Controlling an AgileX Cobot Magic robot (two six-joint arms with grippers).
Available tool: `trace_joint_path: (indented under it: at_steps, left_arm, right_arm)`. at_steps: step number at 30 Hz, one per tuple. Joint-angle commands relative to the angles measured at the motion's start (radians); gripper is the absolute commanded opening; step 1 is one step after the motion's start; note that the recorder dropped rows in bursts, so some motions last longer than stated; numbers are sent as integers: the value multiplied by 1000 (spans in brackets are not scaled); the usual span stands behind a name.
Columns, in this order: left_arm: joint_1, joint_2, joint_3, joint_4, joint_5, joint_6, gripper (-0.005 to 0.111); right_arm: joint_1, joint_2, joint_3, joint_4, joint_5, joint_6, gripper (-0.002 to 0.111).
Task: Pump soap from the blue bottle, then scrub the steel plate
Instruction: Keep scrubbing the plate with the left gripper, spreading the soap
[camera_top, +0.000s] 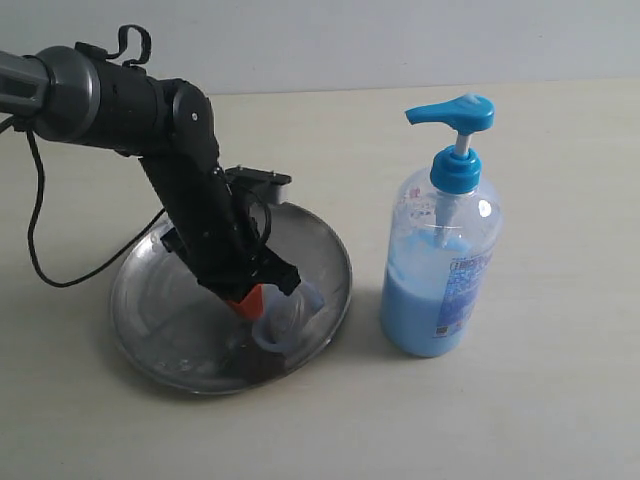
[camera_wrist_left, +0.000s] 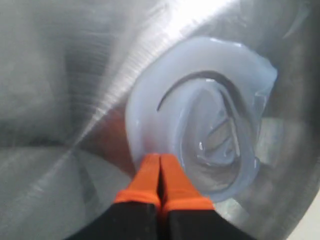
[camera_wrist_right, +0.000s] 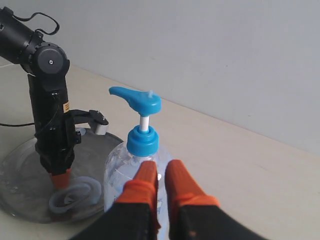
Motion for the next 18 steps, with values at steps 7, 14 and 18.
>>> trace_joint_path:
  at_steps: [7,14,18]
  left_arm:
    - [-45,35,18,-226,-91,117,0]
    - [-84,35,18,-171,-252,91,0]
    - [-74,35,18,44,-248,-75,0]
  right_arm:
    - [2,-4,3,-11,-11,-2,9]
    - [2,-4,3,-11,-11,-2,9]
    - [2,-4,3,-11,-11,-2,9]
